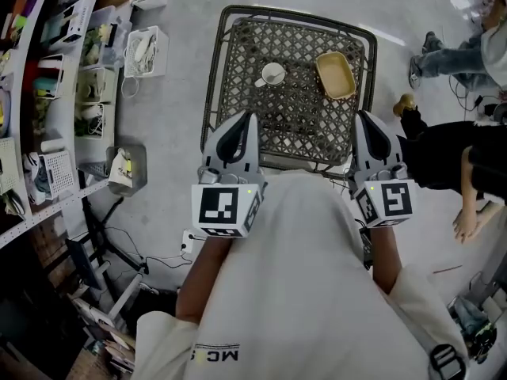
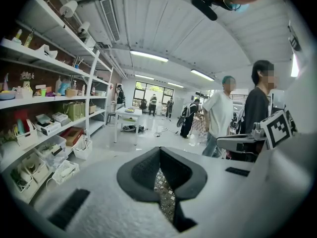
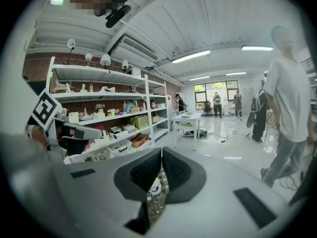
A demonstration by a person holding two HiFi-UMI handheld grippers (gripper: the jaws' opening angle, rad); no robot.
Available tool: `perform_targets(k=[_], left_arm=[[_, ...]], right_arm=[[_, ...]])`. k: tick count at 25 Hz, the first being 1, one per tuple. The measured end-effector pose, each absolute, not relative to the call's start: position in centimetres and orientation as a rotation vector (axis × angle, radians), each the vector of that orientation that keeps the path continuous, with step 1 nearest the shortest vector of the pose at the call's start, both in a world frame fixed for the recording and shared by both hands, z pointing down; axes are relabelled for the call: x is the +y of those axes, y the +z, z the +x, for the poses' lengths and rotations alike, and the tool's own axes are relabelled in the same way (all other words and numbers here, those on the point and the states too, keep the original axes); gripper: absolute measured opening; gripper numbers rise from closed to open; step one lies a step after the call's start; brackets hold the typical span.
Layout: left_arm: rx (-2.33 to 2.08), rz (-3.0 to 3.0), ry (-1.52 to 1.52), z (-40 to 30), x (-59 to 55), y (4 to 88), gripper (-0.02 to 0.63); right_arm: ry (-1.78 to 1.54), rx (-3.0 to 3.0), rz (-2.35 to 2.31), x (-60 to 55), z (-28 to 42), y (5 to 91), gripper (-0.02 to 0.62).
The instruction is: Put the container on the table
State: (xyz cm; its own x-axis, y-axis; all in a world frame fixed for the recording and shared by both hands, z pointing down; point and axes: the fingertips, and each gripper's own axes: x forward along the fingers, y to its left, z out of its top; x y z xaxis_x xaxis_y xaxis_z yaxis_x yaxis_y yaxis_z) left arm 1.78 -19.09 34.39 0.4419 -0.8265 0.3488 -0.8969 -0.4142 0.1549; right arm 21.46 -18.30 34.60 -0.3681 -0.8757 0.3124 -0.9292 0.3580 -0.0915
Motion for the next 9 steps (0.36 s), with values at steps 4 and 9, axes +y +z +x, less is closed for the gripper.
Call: perform_targets(k=[4, 9], left_arm=[[-1.476, 2.376, 0.322, 1.8, -18.7, 34.5, 0.024], [-1.466, 2.371, 0.344, 1.8, -18.6, 35.4, 0.025]], right_arm=[[0.378, -2.414, 1.621, -18.3, 21.3, 34.6, 0.02], [0.393, -2.423, 1.615, -18.7, 20.9, 35.3, 0.02]])
